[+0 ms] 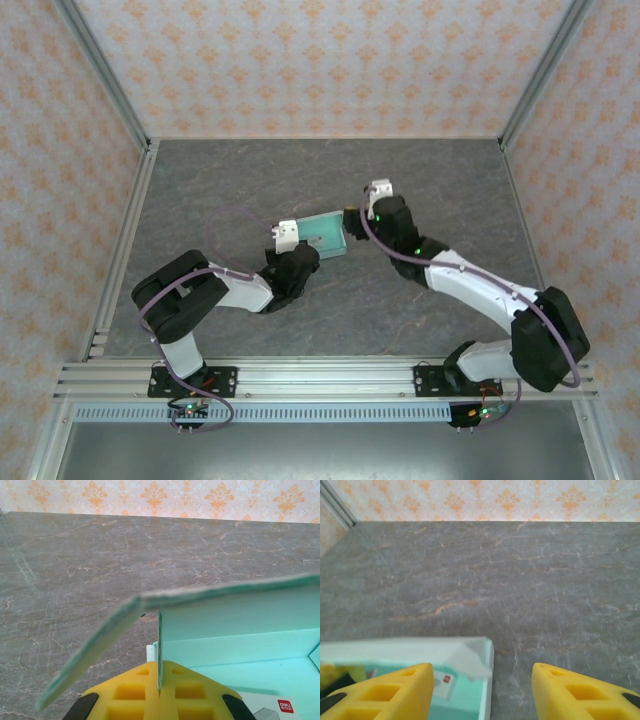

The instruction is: Fold the paper box

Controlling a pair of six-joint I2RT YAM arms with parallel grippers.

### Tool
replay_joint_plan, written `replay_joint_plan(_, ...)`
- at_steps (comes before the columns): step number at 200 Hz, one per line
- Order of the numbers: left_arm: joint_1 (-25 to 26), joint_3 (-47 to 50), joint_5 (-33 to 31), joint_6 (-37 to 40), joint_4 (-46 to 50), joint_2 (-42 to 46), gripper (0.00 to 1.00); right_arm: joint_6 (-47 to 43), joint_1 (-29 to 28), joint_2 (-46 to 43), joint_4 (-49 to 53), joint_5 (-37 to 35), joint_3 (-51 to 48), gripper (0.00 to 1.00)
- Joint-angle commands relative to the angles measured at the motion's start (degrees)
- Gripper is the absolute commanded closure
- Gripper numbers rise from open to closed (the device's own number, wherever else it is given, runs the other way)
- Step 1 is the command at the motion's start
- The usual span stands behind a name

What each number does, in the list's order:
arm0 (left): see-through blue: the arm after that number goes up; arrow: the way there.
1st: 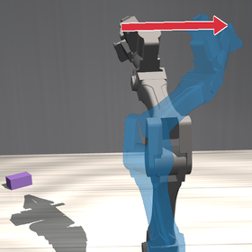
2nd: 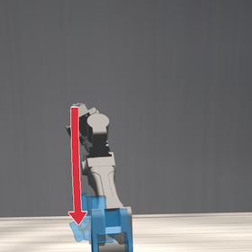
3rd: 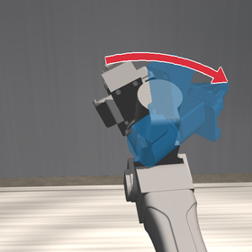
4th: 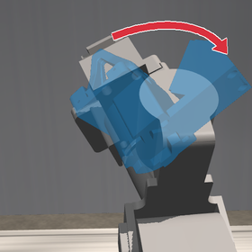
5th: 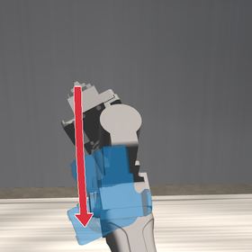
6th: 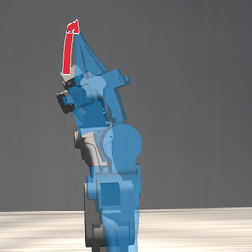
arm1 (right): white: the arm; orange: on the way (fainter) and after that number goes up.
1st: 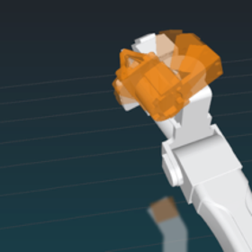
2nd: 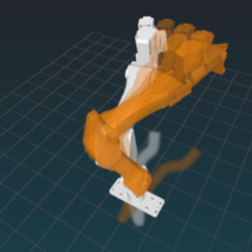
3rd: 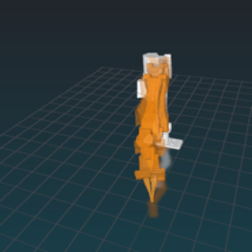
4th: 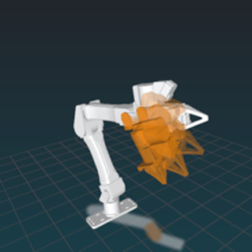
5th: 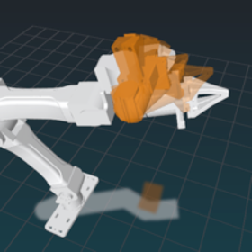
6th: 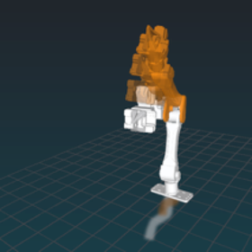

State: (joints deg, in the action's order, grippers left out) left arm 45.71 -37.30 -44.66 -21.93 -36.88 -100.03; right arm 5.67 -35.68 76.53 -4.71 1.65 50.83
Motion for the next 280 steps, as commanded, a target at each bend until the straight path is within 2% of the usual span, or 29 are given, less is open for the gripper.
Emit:
replay_joint_plan(1,-0.19,0.47,-2.9,0.77,2.76,-1.49,1.0,2.51,3.09,3.95,11.31,10.11,8.21,0.45)
replay_joint_plan(31,-0.16,0.57,-3.12,0.6,2.8,-1.31,1.0,6.19,6.7,11.8,17.55,16.43,18.66,0.45)
replay_joint_plan(80,-0.16,0.83,-3.59,0.72,2.63,-1.51,1.0,9.66,6.79,21.63,23.96,19.89,28.25,0.47)
replay_joint_plan(124,-0.07,0.59,-3.94,0.93,2.56,-1.92,1.0,11.44,5.87,24.43,23.72,21.29,27.43,0.49)
replay_joint_plan(280,1.42,-0.23,-4.48,-0.19,3.26,-3.86,1.0,13.03,4.31,24.24,20.79,18.96,21.12,0.53)
